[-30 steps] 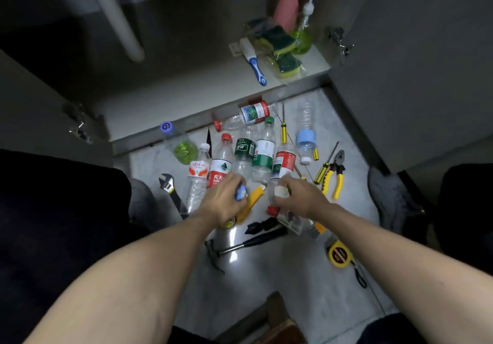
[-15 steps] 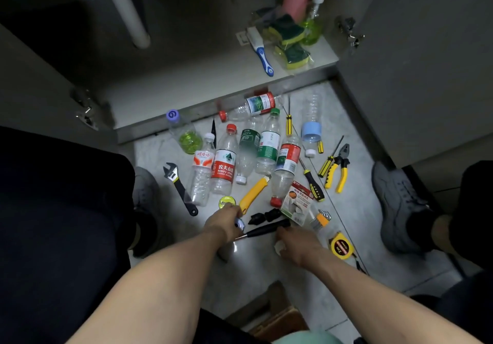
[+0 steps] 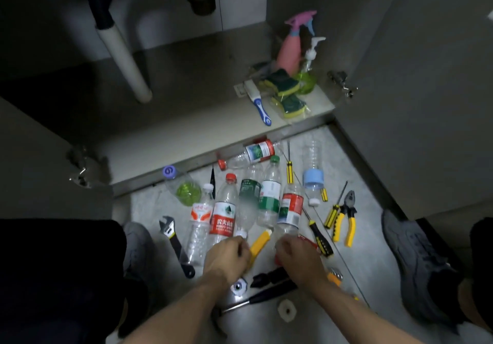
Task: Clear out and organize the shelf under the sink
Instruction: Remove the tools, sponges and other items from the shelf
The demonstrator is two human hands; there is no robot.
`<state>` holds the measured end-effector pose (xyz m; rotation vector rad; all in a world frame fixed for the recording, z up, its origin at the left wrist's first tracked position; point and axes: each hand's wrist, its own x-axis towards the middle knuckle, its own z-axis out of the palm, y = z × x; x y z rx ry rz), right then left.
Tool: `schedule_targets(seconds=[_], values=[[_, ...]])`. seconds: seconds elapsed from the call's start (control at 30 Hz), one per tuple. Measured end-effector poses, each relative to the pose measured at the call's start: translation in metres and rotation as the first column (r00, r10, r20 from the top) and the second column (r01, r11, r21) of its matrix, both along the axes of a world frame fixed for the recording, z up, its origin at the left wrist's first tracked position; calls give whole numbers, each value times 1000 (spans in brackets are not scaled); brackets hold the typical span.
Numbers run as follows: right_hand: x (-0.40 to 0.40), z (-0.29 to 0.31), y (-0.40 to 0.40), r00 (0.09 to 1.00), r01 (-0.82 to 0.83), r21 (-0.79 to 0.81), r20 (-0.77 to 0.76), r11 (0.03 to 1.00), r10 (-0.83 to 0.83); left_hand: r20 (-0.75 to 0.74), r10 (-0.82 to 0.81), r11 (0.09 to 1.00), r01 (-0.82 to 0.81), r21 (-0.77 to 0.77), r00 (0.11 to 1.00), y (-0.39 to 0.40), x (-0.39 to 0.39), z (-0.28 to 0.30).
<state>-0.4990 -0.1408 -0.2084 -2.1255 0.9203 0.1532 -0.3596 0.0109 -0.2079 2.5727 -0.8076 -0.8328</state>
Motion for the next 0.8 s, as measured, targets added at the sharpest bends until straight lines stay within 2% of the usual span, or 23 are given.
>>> schedule_targets(seconds=[0.13, 0.23, 0.33, 0.47, 0.57, 0.63, 0.7, 0.8], values=[[73, 29, -56, 998, -10, -91, 65, 996, 16, 105, 26, 996, -17, -83, 994, -46, 47, 22], [126, 51, -106, 993, -108, -204, 17, 973, 114, 69, 100, 973, -83, -215, 993, -81, 87, 40], [182, 73, -154, 981, -188, -351, -17, 917, 195, 84, 85, 965, -62, -253, 993, -115, 128, 57], [242, 98, -222, 993, -71, -520, 43, 851, 109, 161, 95, 970, -55, -238, 982, -165, 184, 76], [264, 97, -258, 1000, 0, -525, 15, 851, 9, 151, 86, 978, -54, -202, 985, -210, 218, 83], [270, 87, -267, 1000, 20, -496, -4, 868, -25, 109, 145, 967, -118, -227, 983, -239, 233, 82], [274, 75, -270, 995, 96, -503, 81, 859, -64, 75, 222, 948, -198, -248, 972, -263, 240, 75], [285, 63, -273, 948, 244, -545, 307, 802, -80, 62, 270, 944, -251, -214, 961, -286, 245, 58]])
